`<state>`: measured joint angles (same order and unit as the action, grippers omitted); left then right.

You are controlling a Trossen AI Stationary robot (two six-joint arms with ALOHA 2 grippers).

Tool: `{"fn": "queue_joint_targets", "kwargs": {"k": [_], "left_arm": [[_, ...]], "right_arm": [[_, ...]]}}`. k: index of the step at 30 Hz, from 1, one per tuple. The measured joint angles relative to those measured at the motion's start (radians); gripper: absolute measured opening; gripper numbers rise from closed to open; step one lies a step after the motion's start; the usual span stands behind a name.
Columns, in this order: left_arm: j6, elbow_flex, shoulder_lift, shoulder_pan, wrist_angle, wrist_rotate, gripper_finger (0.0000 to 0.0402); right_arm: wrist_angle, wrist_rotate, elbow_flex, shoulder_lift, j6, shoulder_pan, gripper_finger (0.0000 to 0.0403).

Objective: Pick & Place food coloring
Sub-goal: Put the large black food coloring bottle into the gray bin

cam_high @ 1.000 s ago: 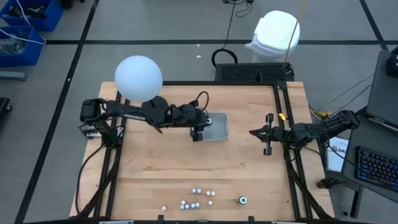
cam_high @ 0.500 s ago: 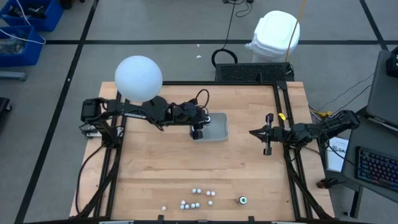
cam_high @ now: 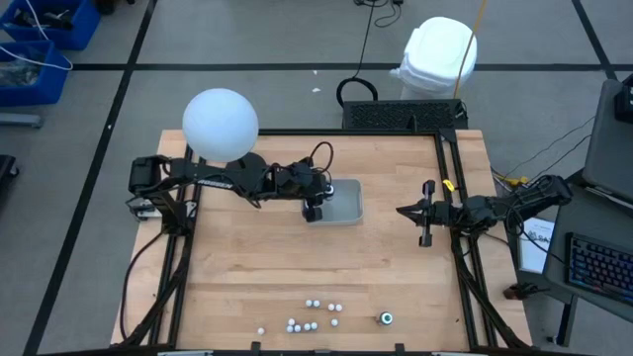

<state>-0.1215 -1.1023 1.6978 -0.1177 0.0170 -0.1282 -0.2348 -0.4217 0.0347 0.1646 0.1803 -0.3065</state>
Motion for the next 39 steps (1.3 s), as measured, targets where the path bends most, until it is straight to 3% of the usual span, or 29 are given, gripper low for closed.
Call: {"fn": "queue_joint_targets", "kwargs": {"k": [24,29,39], "left_arm": [[0.013,0.0,0.0,0.009,-0.044,-0.005,0.0124],[0.049,0.0,0.01,0.013,-0.041,-0.073,0.0124],[0.116,0.001,0.065,0.016,-0.006,-0.09,0.0124]], "right_arm": [[0.0,0.003,0.0,0.0,-0.011,0.0,0.0],[0.001,0.003,0.0,0.0,-0.011,0.0,0.0],[0.003,0.003,0.0,0.005,-0.011,0.0,0.0]]}}
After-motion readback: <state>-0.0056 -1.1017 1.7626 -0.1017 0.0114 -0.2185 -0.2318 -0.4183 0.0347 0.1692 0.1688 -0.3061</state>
